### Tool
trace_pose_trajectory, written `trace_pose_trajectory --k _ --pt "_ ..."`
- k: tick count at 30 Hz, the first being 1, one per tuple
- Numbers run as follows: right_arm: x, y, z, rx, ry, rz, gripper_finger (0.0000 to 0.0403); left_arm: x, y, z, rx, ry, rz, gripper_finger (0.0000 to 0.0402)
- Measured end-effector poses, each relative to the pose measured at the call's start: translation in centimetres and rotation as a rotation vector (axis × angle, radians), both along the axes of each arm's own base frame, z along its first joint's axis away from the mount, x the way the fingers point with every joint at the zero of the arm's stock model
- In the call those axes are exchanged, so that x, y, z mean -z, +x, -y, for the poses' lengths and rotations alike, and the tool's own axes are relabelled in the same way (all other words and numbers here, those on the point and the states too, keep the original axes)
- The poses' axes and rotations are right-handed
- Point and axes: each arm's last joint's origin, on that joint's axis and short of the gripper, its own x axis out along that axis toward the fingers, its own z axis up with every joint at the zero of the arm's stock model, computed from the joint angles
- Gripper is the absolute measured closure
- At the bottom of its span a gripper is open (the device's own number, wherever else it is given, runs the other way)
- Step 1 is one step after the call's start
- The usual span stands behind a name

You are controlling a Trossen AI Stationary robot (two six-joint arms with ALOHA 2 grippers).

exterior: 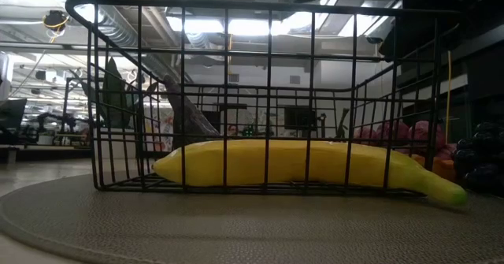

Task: Build produce basket
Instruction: Put the red chili pepper into the black wire basket

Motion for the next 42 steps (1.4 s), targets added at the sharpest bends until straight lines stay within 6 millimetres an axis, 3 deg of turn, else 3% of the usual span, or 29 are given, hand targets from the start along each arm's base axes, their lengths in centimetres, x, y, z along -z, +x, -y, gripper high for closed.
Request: trace_pose_trajectory --k 3,8,15,19,25,33,42 --pt "-0.1 0.0 0.1 0.013 -0.017 0.012 0.0272 1.3 -2.1 -1.3 0.024 -0.004 0.095 0.0280" --pt "-0.1 0.0 0.1 0.018 -0.024 0.016 0.0272 5.5 -5.1 -3.9 0.085 -0.100 0.237 0.0280" --pt "-0.2 0.0 0.2 0.042 -0.058 0.034 0.0272 11.1 -8.7 -6.2 0.217 -0.200 0.681 0.0280" --pt "-0.2 0.1 0.2 0.054 -0.071 0.045 0.0272 15.0 -9.9 -6.8 0.216 -0.192 0.820 0.0280" --pt "-0.2 0.1 0.2 0.055 -0.071 0.045 0.0272 19.2 -11.2 -7.1 0.215 -0.186 0.892 0.0280" --pt "-0.2 0.1 0.2 0.055 -0.070 0.045 0.0272 21.0 -11.8 -6.8 0.364 -0.192 0.882 0.0280" --pt "-0.2 0.1 0.2 0.053 -0.068 0.044 0.0272 24.1 -11.5 -6.8 0.312 -0.260 0.857 0.0280"
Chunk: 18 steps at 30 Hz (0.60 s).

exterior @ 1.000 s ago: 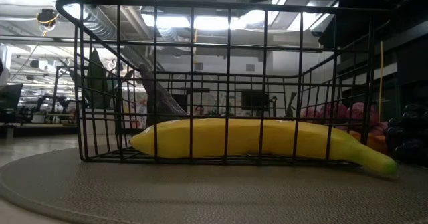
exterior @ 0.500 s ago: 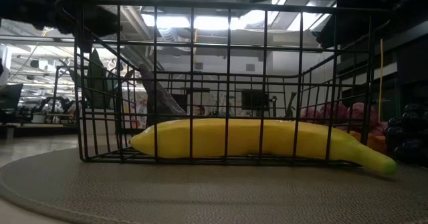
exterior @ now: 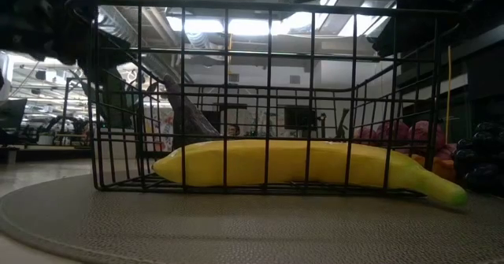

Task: Build produce basket
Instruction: Put the red chili pepper into the black wire basket

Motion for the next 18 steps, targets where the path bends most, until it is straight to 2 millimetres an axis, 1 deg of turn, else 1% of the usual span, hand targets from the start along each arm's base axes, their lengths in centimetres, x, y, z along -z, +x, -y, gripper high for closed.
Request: trace_pose_trajectory --k 2,7,9,13,18 --pt "0.0 0.0 0.0 0.000 0.000 0.000 0.0272 0.7 0.1 0.0 -0.013 -0.004 -0.017 0.0280" --pt "0.0 0.0 0.0 0.000 -0.001 -0.001 0.0272 0.7 0.1 0.0 -0.004 -0.006 -0.017 0.0280" --pt "0.0 0.0 0.0 0.000 -0.001 -0.002 0.0272 0.7 0.0 0.0 0.003 0.022 -0.015 0.0280" --pt "0.0 0.0 0.0 0.000 -0.002 -0.003 0.0272 1.4 0.0 0.0 0.013 0.104 -0.096 0.0280" --pt "0.1 -0.1 0.0 -0.004 0.002 -0.010 0.0272 1.6 0.0 0.0 0.016 0.108 -0.121 0.0280"
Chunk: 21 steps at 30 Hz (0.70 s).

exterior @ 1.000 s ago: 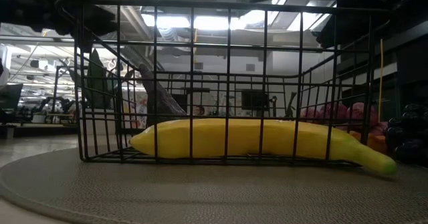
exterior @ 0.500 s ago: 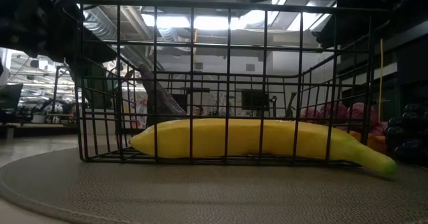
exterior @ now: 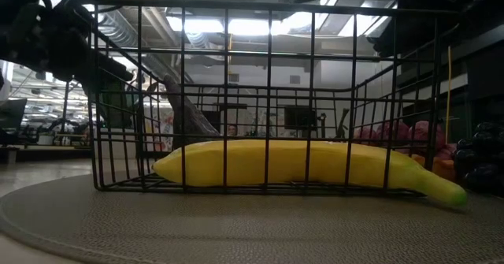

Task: Build produce basket
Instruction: Put the red chili pepper into the black wire basket

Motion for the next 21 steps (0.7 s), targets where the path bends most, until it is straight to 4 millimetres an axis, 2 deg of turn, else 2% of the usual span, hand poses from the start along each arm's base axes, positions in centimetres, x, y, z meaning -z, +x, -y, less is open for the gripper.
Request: trace_pose_trajectory --k 21 --pt "0.05 0.00 -0.06 -0.014 0.020 -0.010 0.0272 0.02 0.00 0.00 -0.001 0.001 -0.002 0.0280"
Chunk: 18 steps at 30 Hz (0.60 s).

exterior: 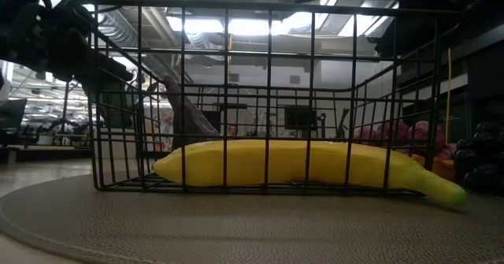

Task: Build produce basket
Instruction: Put the red chili pepper into the black wire basket

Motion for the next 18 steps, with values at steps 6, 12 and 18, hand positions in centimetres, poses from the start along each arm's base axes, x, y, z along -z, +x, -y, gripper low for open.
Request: trace_pose_trajectory --k 6,12,18 --pt "-0.04 0.00 0.06 0.013 -0.020 0.009 0.0272 0.00 0.00 0.00 0.000 0.000 0.000 0.0280" --pt "-0.06 0.02 0.05 0.015 -0.016 0.014 0.0272 0.00 0.00 0.00 0.000 0.001 0.000 0.0280" --pt "-0.12 0.16 0.26 0.031 -0.021 0.024 0.0272 0.01 0.00 0.00 0.000 0.000 -0.001 0.0280"
